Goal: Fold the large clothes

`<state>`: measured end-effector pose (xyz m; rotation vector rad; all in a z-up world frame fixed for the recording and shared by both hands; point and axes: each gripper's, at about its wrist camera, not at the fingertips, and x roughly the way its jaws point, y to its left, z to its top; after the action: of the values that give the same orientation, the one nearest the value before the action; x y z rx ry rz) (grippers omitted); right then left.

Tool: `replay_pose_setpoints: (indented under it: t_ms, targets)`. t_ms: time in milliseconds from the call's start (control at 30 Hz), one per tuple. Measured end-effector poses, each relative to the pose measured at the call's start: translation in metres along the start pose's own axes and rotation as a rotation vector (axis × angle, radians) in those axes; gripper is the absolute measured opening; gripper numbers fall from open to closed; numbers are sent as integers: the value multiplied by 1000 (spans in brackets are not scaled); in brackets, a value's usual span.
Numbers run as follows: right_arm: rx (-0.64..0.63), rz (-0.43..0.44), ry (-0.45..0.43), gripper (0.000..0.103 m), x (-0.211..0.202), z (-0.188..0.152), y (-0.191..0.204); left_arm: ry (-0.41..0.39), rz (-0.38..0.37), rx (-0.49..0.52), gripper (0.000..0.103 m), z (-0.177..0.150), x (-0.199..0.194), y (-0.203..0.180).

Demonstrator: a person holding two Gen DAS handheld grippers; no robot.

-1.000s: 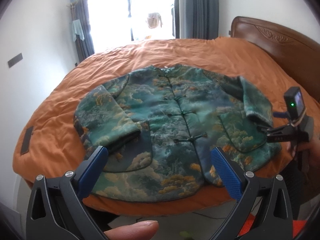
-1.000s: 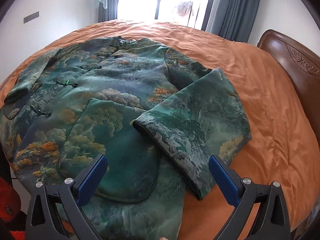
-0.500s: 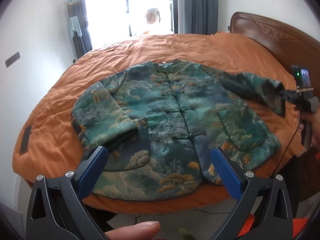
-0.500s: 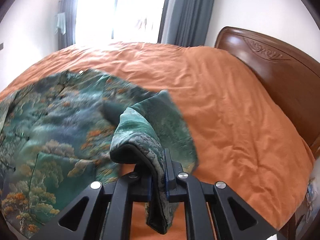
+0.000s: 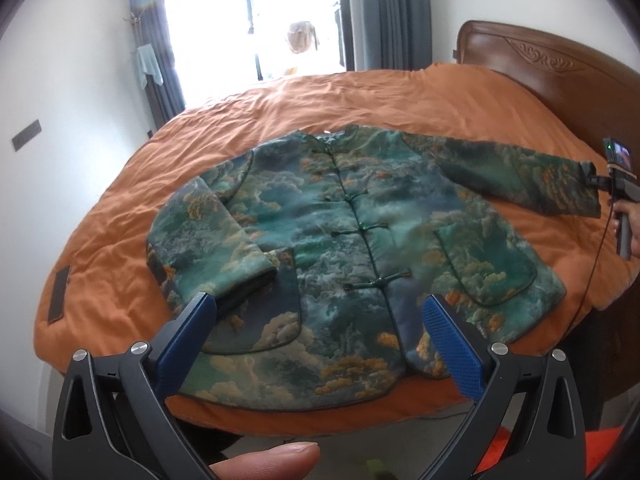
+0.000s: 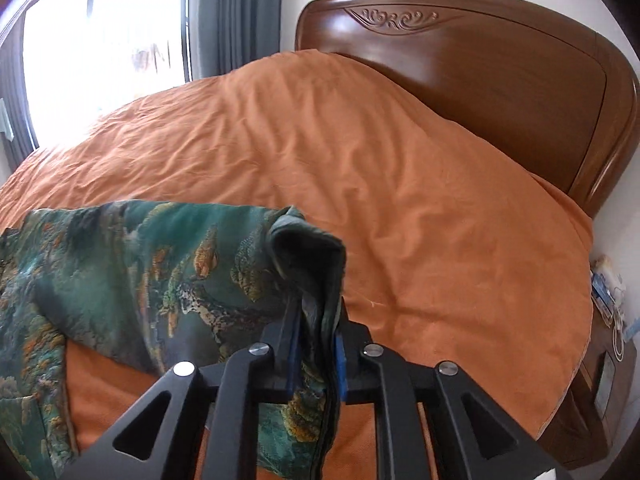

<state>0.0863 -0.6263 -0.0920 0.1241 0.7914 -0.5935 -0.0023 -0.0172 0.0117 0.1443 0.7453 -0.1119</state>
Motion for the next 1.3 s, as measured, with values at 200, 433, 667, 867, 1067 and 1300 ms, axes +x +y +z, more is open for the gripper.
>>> replay_pose_setpoints:
  t_ms: [200,433,667,867,1067,1300]
  targets:
    - [59,-75,13,21,15,-11,-25,-1,46,-12,103,-1,6,10]
    - [-31,148,18,26,-1,-36,4,53,46,-41,103,-5,33,30]
    - [-74,52,79,32,9,-77,33,114,26,62,103,-18,65,71]
    - [-96,167,-14,34,-62,-107,67,133,27,344,103,-21,121,81]
    - [-167,299,-37,36,-125,-142,112,188,-1,390,96,-21,184,98]
    - [-275,355,-93,38,-183,-183,160,167,-94,195,10,-1,155,140]
